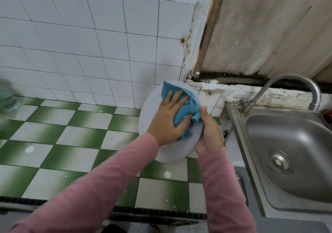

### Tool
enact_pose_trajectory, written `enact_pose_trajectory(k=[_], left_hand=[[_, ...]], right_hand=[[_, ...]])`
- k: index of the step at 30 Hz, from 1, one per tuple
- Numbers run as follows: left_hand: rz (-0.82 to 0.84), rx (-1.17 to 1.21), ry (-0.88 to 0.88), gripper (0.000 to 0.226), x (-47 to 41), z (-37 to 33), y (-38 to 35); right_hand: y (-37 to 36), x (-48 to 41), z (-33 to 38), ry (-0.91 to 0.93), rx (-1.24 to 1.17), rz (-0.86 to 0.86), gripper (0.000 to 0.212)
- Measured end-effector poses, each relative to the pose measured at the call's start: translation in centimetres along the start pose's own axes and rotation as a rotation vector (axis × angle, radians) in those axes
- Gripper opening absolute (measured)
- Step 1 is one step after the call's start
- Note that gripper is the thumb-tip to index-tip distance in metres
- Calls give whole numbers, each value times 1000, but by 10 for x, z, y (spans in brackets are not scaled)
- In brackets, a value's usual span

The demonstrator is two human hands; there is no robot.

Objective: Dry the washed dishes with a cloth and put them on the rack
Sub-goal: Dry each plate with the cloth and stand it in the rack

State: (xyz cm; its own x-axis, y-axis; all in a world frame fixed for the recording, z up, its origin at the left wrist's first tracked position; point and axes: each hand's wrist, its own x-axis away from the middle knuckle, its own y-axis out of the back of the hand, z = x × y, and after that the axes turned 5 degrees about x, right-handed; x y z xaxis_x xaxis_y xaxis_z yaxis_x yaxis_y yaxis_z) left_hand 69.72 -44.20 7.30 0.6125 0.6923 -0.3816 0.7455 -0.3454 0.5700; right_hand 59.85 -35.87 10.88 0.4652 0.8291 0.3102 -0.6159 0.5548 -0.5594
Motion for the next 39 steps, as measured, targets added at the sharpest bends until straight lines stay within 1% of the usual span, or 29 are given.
enact_pose_trajectory(k=[4, 7, 9, 11, 13, 14, 16, 18, 20, 22, 23, 25, 28, 29, 32, 34, 36, 38, 39], left_hand=[[-112, 229, 227, 58, -12, 4, 7], [-211, 389, 414, 51, -17, 20, 9], [-231, 511, 558, 55, -12, 31, 10], [-208, 560, 626, 60, 1, 37, 6], [-188, 556, 596, 51, 19, 34, -3], [-177, 545, 565, 51, 29, 32, -8], [-126, 483, 481, 61, 43, 28, -13], [-29, 356, 314, 73, 49, 28, -11], [36, 204, 131, 82, 51, 26, -7], [20, 101, -35, 86, 50, 21, -4], [-8, 74, -85, 87, 49, 20, -4], [-75, 19, -122, 84, 46, 20, -4], [-191, -103, -134, 72, 42, 24, -1], [-229, -104, -118, 68, 40, 24, 1], [-329, 13, -38, 54, 34, 23, 12], [-371, 93, 24, 44, 30, 28, 16], [-387, 224, 149, 38, 27, 31, 18], [-426, 405, 293, 34, 27, 31, 19], [-456, 499, 358, 31, 28, 30, 20]], right_hand=[[4, 3, -3, 7, -1, 17, 44], [4, 4, -4, 46, -31, -43, 37], [2, 4, -5, 102, -39, -90, 29], [-1, 4, -5, 155, -47, -119, 27], [-3, 4, -3, 194, -58, -139, 25], [-5, 4, -3, 208, -65, -149, 25], [-8, 0, -2, 211, -88, -174, 27], [-13, -5, -1, 186, -108, -187, 33], [-19, -11, 0, 122, -107, -198, 39], [-24, -17, -2, 58, -79, -204, 42], [-26, -21, -2, 36, -67, -201, 42], [-28, -26, 1, 4, -41, -178, 38], [-32, -31, 15, 4, 53, -132, 18], [-33, -31, 20, 8, 95, -121, 18], [-33, -31, 25, 35, 185, -98, 35], [-25, -30, 19, 41, 270, -72, 42], [-10, -29, 7, 39, 480, -88, 47], [6, -26, -4, 59, 741, -161, 57], [15, -26, -10, 53, 794, -205, 65]])
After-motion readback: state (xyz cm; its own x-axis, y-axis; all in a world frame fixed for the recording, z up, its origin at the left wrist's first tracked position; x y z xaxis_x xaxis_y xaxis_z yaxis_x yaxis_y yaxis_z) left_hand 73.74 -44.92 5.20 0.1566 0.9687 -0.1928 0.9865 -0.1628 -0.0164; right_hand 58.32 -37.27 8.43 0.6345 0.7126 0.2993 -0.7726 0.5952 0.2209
